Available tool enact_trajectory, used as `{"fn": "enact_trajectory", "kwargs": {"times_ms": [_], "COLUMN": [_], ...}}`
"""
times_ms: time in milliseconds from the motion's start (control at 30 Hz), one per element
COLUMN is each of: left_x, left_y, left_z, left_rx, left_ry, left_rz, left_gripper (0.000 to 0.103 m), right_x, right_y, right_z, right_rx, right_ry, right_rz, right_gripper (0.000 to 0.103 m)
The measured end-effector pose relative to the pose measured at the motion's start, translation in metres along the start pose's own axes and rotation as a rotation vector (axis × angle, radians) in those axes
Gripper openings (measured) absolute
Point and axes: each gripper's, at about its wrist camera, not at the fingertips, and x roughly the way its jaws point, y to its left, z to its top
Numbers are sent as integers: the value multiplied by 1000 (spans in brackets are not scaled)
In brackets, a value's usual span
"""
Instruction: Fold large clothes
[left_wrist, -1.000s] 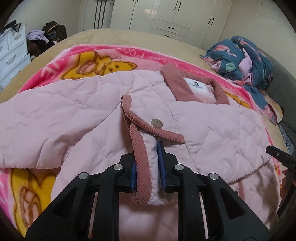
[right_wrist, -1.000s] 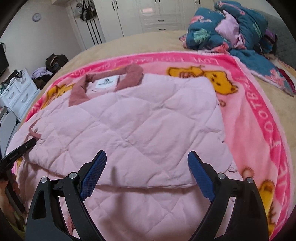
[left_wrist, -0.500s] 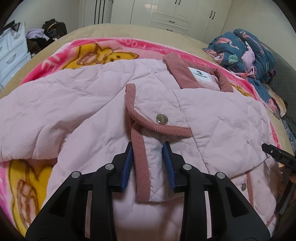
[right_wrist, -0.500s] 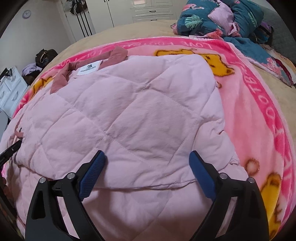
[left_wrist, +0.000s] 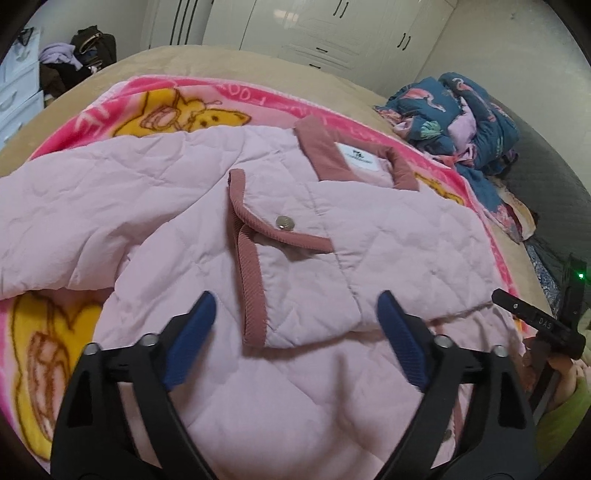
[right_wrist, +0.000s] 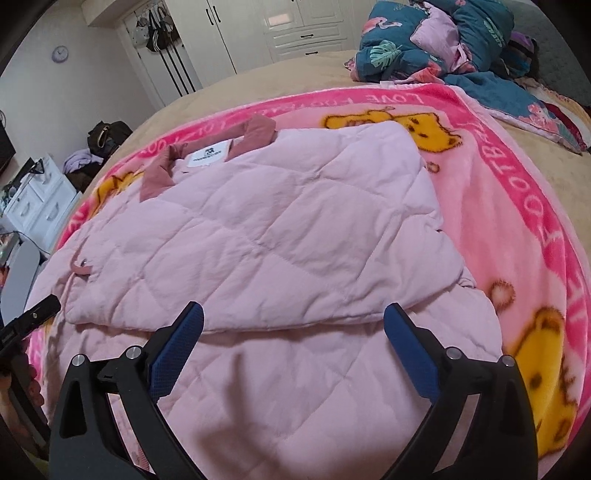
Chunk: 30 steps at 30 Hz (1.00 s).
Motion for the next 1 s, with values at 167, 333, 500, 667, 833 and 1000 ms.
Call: {"fn": "enact_trajectory", "kwargs": {"times_ms": [167,333,500,667,833,1000], "left_x": [-20,-36,-51,-67,-80,-93], "left_y": [0,6,22,40,59,78], "left_z": [5,9,14,17,19,19], "left_rx": [-25,-59,-96,-135,-183,-215], "left_ry": [-45,-79,-110,-136,-164,-190], "left_rz": [-14,-25,-4,2,-10,33], "left_gripper": [94,94,94,94,94,94], "right_x": [-18,-37,-52,-62,-64,-60], "right_y": [7,26,54,89,120,152], "right_z": [-1,3,7,10,9,9], "right_rx": [-2,-31,-88,-144,-183,-228], "right_ry": [-31,-69,-102,-123,-132,-120], "right_rz": [30,69,100,140,177,201], "right_gripper": [98,98,98,98,98,98]}}
